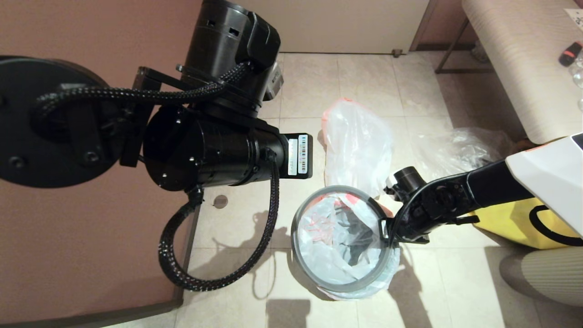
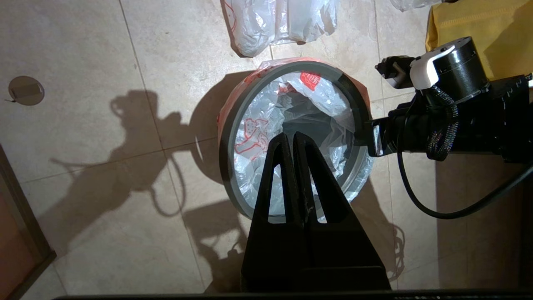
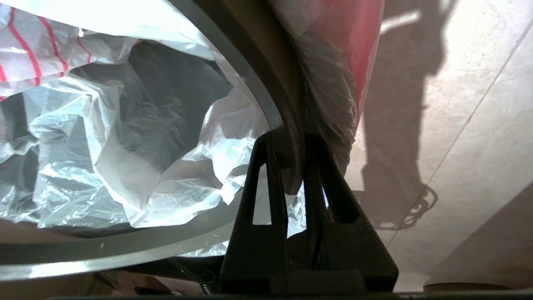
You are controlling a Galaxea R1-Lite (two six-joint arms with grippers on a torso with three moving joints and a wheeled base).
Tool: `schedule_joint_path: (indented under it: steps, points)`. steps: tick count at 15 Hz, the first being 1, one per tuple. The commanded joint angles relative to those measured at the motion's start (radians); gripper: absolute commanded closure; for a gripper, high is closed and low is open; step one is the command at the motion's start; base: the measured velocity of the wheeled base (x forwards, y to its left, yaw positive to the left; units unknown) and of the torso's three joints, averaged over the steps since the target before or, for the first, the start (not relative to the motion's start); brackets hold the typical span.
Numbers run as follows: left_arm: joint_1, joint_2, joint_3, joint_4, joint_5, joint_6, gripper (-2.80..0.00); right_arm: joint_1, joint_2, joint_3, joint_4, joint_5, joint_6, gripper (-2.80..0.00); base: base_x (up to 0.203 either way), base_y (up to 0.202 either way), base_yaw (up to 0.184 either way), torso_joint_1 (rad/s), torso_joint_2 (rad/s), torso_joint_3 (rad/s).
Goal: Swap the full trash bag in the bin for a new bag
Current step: Place the trash can ring on the trash can
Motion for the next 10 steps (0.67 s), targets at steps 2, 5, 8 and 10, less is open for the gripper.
schedule_joint_path:
  steps: [2,5,8,10]
  points:
    - [0.0,0.003,0.0,0.002,0.003,-0.003,0.0,0.002,-0.031,0.01,0.009,-0.006,0.011,0.0,0.0,0.0,0.0,0.0,0.0,0.0]
    - [-0.001,0.002,0.0,0.002,0.003,-0.003,0.0,0.005,-0.12,0.081,0.017,-0.007,0.021,0.0,0.0,0.0,0.0,0.0,0.0,0.0]
    - [-0.001,-0.001,0.0,0.002,0.003,-0.003,0.0,0.0,-0.1,0.115,0.012,-0.021,0.022,0.0,0.0,0.0,0.0,0.0,0.0,0.0]
    - [-0.001,-0.002,0.0,0.001,0.003,-0.003,0.0,0.0,-0.06,0.114,0.002,-0.029,0.022,0.0,0.0,0.0,0.0,0.0,0.0,0.0]
